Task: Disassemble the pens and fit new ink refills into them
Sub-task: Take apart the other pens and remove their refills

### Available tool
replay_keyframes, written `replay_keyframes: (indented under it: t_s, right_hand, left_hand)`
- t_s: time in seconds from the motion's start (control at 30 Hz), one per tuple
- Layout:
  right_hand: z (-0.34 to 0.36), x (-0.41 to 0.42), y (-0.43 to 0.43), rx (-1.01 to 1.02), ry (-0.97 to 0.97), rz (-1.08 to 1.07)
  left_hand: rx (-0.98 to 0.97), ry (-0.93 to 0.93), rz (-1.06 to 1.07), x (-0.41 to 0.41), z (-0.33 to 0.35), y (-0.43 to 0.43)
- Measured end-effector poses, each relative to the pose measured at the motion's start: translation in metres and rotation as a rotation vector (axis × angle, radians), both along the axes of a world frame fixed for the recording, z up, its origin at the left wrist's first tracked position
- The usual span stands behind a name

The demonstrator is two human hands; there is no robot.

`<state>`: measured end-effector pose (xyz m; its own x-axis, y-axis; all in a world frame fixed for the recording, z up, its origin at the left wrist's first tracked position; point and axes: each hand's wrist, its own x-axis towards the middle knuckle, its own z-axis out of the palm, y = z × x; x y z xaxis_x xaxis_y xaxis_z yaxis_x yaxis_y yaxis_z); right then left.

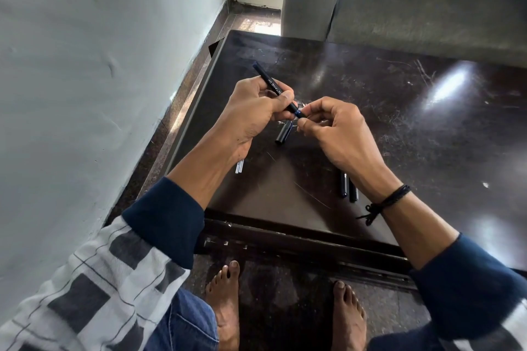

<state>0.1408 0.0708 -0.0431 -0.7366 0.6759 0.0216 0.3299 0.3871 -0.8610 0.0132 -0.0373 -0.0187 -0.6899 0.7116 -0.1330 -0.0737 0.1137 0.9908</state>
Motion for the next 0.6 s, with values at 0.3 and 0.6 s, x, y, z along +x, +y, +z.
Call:
replay_keyframes:
  t_s: [0.3, 0.6]
  right_hand:
    - [-0.0019, -0.0007, -0.0011, -0.02, 0.016, 0.02]
    - [-0.0037, -0.0004, 0.001, 0.033, 0.006, 0.007]
  left_hand:
    - [-0.021, 0.006, 0.001, -0.0004, 0.0009, 0.0003]
    - [-0.024, 0.008, -0.002, 0.0, -0.0014, 0.0011]
